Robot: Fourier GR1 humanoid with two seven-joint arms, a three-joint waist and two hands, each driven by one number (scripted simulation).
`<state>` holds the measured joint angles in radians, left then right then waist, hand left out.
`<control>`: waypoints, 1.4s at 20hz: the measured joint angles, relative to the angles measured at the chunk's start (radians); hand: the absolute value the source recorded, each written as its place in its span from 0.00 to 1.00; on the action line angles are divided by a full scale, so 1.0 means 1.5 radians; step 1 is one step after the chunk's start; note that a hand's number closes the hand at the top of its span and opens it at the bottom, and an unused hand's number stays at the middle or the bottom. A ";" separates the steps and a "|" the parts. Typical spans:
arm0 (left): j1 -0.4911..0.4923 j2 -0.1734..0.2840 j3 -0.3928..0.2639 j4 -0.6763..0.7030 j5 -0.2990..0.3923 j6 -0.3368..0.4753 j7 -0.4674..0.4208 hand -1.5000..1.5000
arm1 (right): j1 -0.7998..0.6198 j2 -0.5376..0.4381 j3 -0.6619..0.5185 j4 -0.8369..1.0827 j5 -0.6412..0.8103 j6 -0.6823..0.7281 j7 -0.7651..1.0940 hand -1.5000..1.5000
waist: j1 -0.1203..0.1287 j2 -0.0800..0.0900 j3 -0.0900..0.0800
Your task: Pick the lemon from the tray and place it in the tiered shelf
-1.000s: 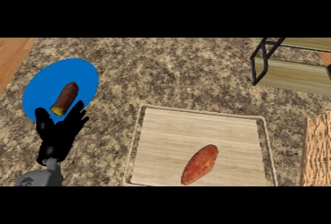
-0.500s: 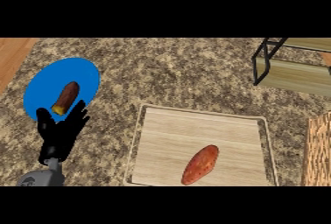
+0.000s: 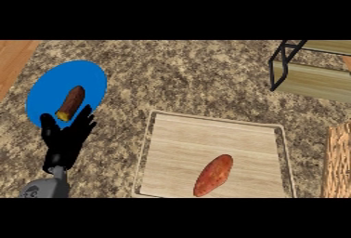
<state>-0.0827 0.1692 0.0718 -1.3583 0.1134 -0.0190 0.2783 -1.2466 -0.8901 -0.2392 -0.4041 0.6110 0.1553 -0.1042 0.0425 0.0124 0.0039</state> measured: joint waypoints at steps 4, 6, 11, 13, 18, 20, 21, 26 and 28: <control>0.003 0.005 0.003 -0.012 0.007 -0.006 0.017 0.50 | -0.019 0.000 0.001 0.031 0.011 -0.003 -0.024 1.00 | 0.000 0.000 -0.001; 0.001 0.005 0.004 -0.007 0.004 -0.004 0.015 0.50 | -0.024 0.000 0.009 0.041 0.024 -0.006 -0.030 1.00 | -0.001 0.000 -0.001; 0.006 -0.004 -0.002 -0.011 -0.002 0.000 0.008 0.50 | -0.038 -0.003 -0.019 0.075 0.008 -0.022 -0.019 0.00 | 0.000 0.000 0.000; 0.010 -0.005 -0.004 -0.014 -0.006 0.001 0.002 0.50 | -0.047 -0.006 -0.044 0.087 -0.011 -0.034 -0.002 0.00 | 0.000 0.000 0.000; 0.005 -0.003 -0.001 -0.012 -0.003 -0.002 0.015 0.50 | -0.072 -0.012 -0.102 0.108 -0.062 -0.041 0.024 0.00 | 0.000 0.001 0.000; 0.005 -0.001 0.000 -0.013 -0.003 -0.003 0.013 0.50 | -0.078 -0.012 -0.127 0.115 -0.086 -0.041 0.029 0.00 | 0.001 0.001 0.000; 0.005 -0.004 0.000 -0.011 -0.004 -0.001 0.011 0.50 | -0.082 -0.014 -0.140 0.119 -0.099 -0.039 0.032 0.00 | 0.000 0.001 0.000; 0.007 -0.003 0.001 -0.014 -0.003 -0.004 0.012 0.50 | -0.098 -0.036 -0.201 0.128 -0.156 -0.044 0.059 0.00 | -0.001 0.000 0.000; 0.008 -0.004 0.002 -0.008 -0.005 -0.005 0.000 0.50 | -0.106 -0.047 -0.215 0.125 -0.168 -0.064 0.072 0.00 | -0.001 0.000 0.000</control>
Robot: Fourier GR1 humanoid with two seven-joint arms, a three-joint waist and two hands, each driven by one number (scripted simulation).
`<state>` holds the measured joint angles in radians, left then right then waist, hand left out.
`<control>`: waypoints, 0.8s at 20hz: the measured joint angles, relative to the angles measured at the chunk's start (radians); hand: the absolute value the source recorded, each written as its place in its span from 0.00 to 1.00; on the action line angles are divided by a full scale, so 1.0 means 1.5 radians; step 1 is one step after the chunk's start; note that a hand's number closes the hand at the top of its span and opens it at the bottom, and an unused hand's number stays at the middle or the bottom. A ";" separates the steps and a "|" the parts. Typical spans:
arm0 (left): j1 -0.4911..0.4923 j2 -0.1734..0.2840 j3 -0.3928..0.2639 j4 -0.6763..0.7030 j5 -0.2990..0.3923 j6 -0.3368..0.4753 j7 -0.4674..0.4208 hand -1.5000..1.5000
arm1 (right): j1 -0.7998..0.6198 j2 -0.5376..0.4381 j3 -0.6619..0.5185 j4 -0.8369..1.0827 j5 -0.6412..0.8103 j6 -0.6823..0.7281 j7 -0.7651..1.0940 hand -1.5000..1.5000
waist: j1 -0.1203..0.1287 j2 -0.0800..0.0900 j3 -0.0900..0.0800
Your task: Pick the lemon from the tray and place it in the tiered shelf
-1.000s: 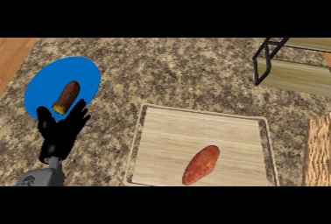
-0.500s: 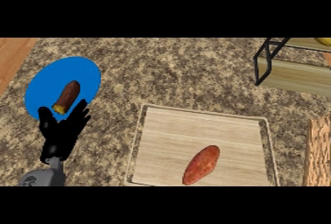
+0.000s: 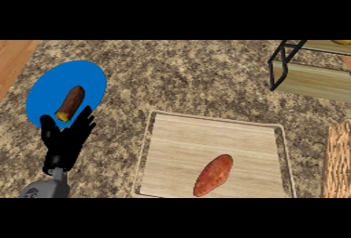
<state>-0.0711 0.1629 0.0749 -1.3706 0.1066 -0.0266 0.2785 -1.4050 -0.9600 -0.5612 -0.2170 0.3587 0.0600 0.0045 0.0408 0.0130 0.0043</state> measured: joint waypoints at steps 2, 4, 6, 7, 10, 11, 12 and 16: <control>-0.005 0.004 0.005 0.004 0.003 -0.004 0.001 0.50 | 0.009 -0.015 -0.012 -0.001 -0.007 -0.024 -0.001 0.00 | 0.001 0.001 0.000; -0.005 0.005 0.006 0.003 0.004 -0.005 0.004 0.50 | 0.018 -0.036 -0.018 -0.003 -0.009 -0.047 0.004 0.00 | 0.000 0.001 0.000; -0.005 0.007 0.005 0.001 0.001 -0.003 0.009 0.50 | 0.022 -0.061 -0.025 -0.003 -0.011 -0.066 0.016 0.00 | 0.000 0.002 0.000; -0.006 0.007 0.004 -0.004 0.001 -0.001 0.015 0.50 | 0.031 -0.072 -0.033 -0.001 -0.016 -0.076 0.015 0.00 | -0.001 0.002 0.000; -0.011 0.002 0.003 -0.002 0.001 0.003 0.019 0.50 | 0.051 -0.112 -0.059 0.009 -0.035 -0.088 0.018 0.00 | -0.001 0.004 0.001; -0.010 -0.003 0.001 -0.002 -0.002 0.007 0.016 0.50 | 0.054 -0.126 -0.067 0.011 -0.040 -0.090 0.023 0.00 | -0.001 0.004 0.001; -0.006 -0.002 0.002 -0.003 -0.003 0.005 0.010 0.50 | 0.059 -0.139 -0.075 0.014 -0.046 -0.089 0.028 0.00 | -0.001 0.003 0.001; -0.004 0.004 0.009 0.003 0.001 -0.001 0.001 0.50 | 0.090 -0.190 -0.105 0.027 -0.074 -0.050 0.032 0.00 | -0.005 0.002 0.001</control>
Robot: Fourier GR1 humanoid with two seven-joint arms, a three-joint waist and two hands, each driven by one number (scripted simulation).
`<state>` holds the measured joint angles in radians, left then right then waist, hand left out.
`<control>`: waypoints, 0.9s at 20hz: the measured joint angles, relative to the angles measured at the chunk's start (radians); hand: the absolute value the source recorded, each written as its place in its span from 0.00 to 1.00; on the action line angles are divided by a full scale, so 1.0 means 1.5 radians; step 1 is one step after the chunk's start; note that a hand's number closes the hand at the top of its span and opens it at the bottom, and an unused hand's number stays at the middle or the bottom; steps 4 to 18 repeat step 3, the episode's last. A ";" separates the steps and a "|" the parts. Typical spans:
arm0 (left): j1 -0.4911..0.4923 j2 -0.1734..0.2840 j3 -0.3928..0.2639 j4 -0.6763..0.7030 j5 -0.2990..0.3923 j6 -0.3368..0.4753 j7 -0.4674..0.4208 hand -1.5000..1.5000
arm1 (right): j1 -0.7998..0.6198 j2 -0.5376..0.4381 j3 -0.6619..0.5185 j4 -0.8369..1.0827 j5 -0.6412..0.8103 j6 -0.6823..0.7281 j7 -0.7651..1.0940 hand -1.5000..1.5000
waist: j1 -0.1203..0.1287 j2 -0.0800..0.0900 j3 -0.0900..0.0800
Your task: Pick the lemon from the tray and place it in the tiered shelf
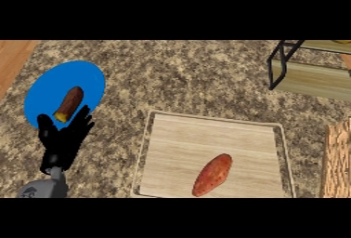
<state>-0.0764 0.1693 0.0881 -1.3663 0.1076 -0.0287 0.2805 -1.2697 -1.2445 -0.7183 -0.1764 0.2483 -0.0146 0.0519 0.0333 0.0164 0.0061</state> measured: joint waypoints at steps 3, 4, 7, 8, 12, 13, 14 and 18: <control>0.003 0.001 0.002 -0.004 0.002 0.000 0.001 0.50 | 0.036 -0.031 -0.019 0.011 -0.019 0.047 -0.014 0.00 | -0.002 0.000 0.000; 0.003 0.001 0.002 -0.004 0.002 0.000 0.001 0.50 | 0.036 -0.031 -0.019 0.011 -0.019 0.047 -0.014 0.00 | -0.002 0.000 0.000; 0.003 0.001 0.002 -0.004 0.002 0.000 0.001 0.50 | 0.036 -0.031 -0.019 0.011 -0.019 0.047 -0.014 0.00 | -0.002 0.000 0.000; 0.003 0.001 0.002 -0.004 0.002 0.000 0.001 0.50 | 0.036 -0.031 -0.019 0.011 -0.019 0.047 -0.014 0.00 | -0.002 0.000 0.000; 0.003 0.001 0.002 -0.004 0.002 0.000 0.001 0.50 | 0.036 -0.031 -0.019 0.011 -0.019 0.047 -0.014 0.00 | -0.002 0.000 0.000; 0.003 0.001 0.002 -0.004 0.002 0.000 0.001 0.50 | 0.036 -0.031 -0.019 0.011 -0.019 0.047 -0.014 0.00 | -0.002 0.000 0.000; 0.003 0.001 0.002 -0.004 0.002 0.000 0.001 0.50 | 0.036 -0.031 -0.019 0.011 -0.019 0.047 -0.014 0.00 | -0.002 0.000 0.000; 0.003 0.001 0.002 -0.004 0.002 0.000 0.001 0.50 | 0.036 -0.031 -0.019 0.011 -0.019 0.047 -0.014 0.00 | -0.002 0.000 0.000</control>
